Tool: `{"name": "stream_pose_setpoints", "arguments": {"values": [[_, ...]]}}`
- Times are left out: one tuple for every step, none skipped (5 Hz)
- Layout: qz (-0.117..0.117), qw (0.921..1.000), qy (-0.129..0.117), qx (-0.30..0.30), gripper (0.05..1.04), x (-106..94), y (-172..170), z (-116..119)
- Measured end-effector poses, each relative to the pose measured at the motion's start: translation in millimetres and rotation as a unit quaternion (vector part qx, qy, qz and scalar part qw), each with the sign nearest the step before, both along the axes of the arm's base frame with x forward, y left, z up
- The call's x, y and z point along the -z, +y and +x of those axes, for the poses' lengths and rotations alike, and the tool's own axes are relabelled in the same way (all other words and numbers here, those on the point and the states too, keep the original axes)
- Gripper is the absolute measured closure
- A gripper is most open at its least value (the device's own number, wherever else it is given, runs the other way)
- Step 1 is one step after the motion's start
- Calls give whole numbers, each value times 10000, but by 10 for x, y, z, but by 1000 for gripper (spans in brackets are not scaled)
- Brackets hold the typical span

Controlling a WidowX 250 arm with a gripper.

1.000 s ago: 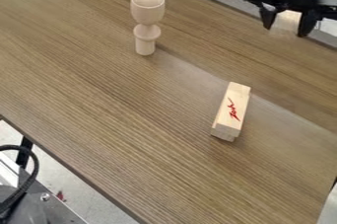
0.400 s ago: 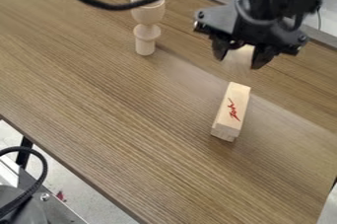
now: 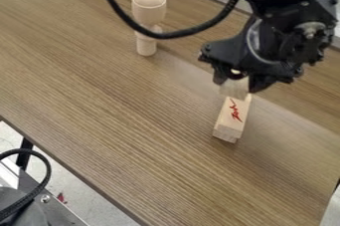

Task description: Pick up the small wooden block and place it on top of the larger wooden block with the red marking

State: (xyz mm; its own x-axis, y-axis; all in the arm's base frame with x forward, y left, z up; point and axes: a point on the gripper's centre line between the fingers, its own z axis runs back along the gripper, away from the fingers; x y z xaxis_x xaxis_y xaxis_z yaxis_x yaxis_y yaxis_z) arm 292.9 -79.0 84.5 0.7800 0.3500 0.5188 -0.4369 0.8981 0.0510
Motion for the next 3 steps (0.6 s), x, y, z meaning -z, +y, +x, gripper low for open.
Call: {"name": "stream_pose_setpoints", "arguments": {"values": [[-298, 9996, 10, -2, 536, 36, -56, 16], [-379, 9992, 50, 134, 536, 83, -65, -22], [-572, 9978, -129, 317, 536, 9, -29, -45]]}}
